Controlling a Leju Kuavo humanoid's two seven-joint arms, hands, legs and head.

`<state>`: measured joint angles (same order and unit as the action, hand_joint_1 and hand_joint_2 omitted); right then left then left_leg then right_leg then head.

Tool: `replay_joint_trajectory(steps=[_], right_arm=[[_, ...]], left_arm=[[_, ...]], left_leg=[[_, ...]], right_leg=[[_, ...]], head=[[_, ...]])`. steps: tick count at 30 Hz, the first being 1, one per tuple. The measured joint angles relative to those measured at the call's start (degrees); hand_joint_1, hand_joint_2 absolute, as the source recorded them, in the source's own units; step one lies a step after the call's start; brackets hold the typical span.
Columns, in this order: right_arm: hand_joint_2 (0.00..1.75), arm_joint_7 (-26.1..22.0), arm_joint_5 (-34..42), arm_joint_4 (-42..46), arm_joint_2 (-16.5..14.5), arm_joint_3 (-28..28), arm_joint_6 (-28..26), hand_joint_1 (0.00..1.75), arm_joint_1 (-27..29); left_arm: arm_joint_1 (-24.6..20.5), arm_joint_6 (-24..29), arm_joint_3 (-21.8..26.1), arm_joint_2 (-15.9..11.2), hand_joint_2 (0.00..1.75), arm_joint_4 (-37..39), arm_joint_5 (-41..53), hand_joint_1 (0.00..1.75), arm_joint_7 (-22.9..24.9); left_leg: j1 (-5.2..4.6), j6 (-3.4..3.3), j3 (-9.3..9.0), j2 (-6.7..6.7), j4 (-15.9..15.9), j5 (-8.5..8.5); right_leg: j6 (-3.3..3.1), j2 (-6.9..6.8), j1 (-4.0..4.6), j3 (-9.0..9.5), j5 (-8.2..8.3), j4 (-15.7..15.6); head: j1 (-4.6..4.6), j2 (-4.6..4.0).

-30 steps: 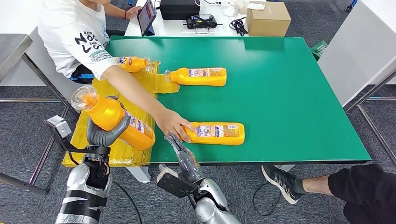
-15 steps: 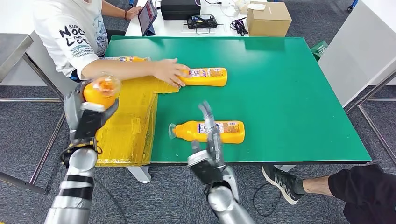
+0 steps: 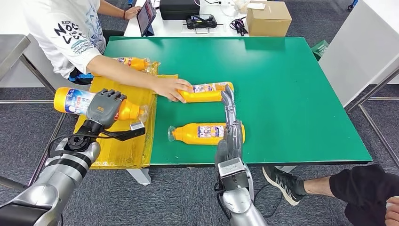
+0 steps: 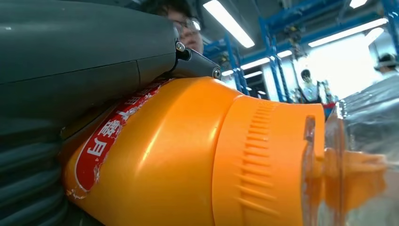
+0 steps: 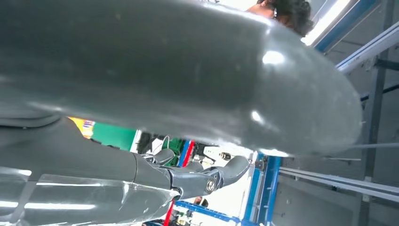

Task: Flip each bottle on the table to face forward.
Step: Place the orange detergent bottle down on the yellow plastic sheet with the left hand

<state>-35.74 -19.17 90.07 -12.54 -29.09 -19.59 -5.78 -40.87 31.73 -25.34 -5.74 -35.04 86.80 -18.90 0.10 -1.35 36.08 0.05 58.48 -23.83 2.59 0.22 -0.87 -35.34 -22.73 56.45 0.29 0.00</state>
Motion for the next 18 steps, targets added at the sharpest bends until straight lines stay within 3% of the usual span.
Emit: replay_joint_trajectory(steps=[7,18], right_arm=[[0.0,0.0,0.0,0.4,0.1,0.0,0.6,0.0,0.2],[0.0,1.3,-0.5,0.3,0.1,-0.9,2.3,0.0,0.3]], left_arm=[[-1.0,-1.8,-1.3,-0.9,1.75,3.4,-0.4,1.75,0.1],[-1.4,-15.2,1.1,-0.8,1.75,7.0,-10.7,1.75,-4.6]], left_leg=[[-0.02,0.0,0.01,-0.01,0.0,0.0],[0.0,0.01,0.01,-0.01,0.0,0.0]], right_leg=[[0.01,0.0,-0.03,0.02,0.01,0.0],[0.01,-0.01,0.01,0.01,0.01,0.0]], head=[[0.0,0.0],[-0.02,0.0]])
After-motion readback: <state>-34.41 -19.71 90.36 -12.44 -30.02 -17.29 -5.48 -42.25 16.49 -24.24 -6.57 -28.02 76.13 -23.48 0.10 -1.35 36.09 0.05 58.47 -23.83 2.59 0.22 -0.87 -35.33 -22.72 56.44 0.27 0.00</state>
